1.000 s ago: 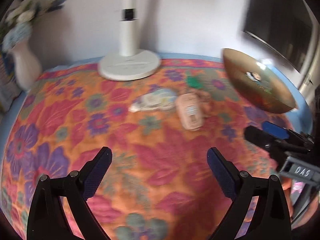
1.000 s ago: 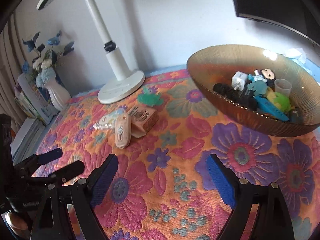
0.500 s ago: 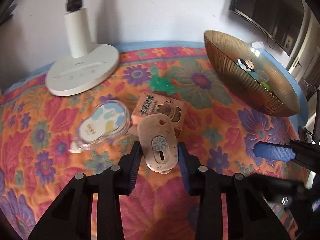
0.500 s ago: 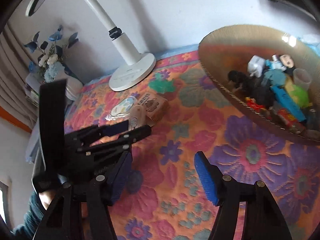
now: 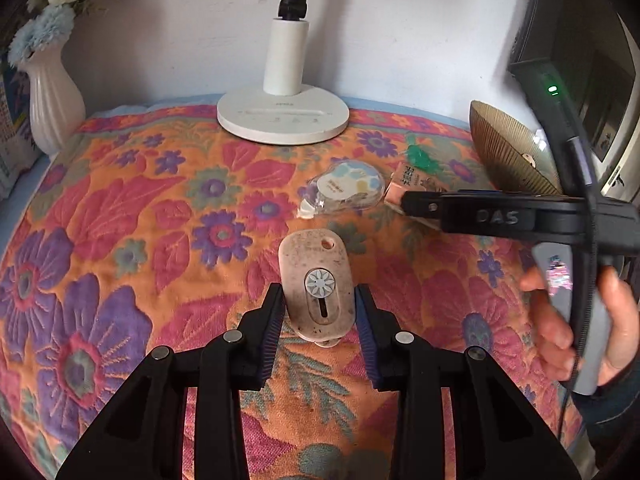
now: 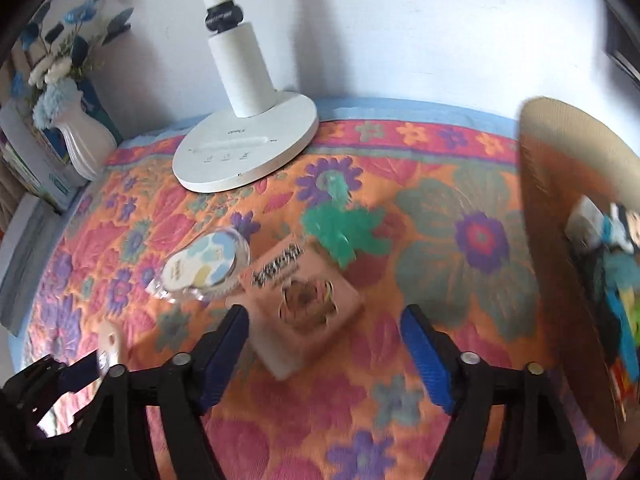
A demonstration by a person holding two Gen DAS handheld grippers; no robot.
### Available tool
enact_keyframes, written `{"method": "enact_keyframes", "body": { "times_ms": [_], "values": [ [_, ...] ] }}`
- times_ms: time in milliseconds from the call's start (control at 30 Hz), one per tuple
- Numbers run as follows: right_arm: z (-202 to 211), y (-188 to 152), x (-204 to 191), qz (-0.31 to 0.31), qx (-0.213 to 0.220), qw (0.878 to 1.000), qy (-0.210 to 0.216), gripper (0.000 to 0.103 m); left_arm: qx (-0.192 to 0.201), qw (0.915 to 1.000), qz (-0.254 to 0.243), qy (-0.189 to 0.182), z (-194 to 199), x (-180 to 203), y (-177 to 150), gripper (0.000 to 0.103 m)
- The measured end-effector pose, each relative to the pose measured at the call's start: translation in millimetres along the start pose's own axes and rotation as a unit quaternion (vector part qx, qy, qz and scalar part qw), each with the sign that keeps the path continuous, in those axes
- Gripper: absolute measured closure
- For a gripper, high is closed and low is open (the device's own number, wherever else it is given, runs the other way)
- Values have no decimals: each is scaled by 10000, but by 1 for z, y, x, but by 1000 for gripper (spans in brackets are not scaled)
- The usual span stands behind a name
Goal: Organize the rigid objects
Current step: 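Grasp the pink oval case with the left tool while the right tool grasps the capybara card box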
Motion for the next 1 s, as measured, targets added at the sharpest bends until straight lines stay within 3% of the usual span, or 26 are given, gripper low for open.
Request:
{"method": "enact_keyframes", "body": {
  "times_ms": [100, 133, 200, 433, 600, 733, 767, 833, 867, 967, 1000],
  "values": [
    [-7, 5, -2, 283, 56, 9996, -31, 22, -85, 10000, 37, 8, -1, -5, -3, 71],
    [-8, 5, -3, 355, 68, 9993, -72, 36, -132, 9999, 32, 21, -3, -5, -3, 71],
    [-5, 3, -7, 452, 141, 9988, -99, 46, -138, 9999, 4, 84, -5, -1, -4, 71],
    [24, -26, -2, 146, -29, 9998, -161, 58, -83, 9983, -331, 482, -11, 9, -5, 71],
    [60, -80, -7, -93, 5, 9998, 164, 58, -59, 9972, -424, 617, -12, 10, -6, 71],
    [69, -99, -14, 185, 43, 9998, 1, 56, -39, 9966, -469, 672, -12, 10, -6, 70],
    [68, -98, -15, 242, 13, 9997, -8, 51, -34, 9965, -480, 682, -12, 10, -6, 70],
    [67, -94, -17, 304, -3, 9995, -70, 23, -26, 9964, -490, 696, -12, 10, -6, 70],
    [68, -89, -19, 396, 109, 9991, -137, 21, -27, 9964, -486, 694, -12, 10, -6, 70],
    [58, -85, -25, 713, 76, 9967, -373, 25, -25, 9964, -489, 693, -12, 10, -5, 71],
    [51, -85, -25, 703, -30, 9969, -361, 47, -23, 9964, -490, 694, -12, 10, -5, 71]
  ]
}}
Point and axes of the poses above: each gripper's, at about its wrist camera, not at the fingertips, and z roughly against the way its jaws point, x to its right, y to its top, the point moved 6 cm from there along -z, roughly the way its jaws point, and after that the axes turned 15 degrees about y, right-handed, at the moved point
